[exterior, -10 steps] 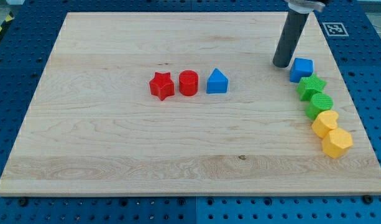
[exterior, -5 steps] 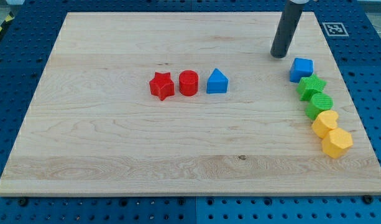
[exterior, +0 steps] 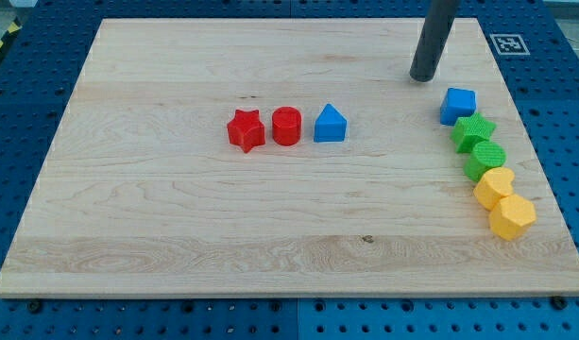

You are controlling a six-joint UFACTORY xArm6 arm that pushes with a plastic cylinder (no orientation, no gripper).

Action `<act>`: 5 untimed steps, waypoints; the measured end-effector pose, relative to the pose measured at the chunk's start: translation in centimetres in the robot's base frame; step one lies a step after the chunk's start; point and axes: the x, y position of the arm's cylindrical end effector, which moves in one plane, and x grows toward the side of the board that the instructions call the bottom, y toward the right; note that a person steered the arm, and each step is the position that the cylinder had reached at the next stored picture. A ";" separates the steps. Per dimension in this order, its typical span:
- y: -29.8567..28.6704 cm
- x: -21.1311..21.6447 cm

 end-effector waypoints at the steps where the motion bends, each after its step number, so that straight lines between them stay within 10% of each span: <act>1: 0.0 0.0; 5: 0.0 -0.5</act>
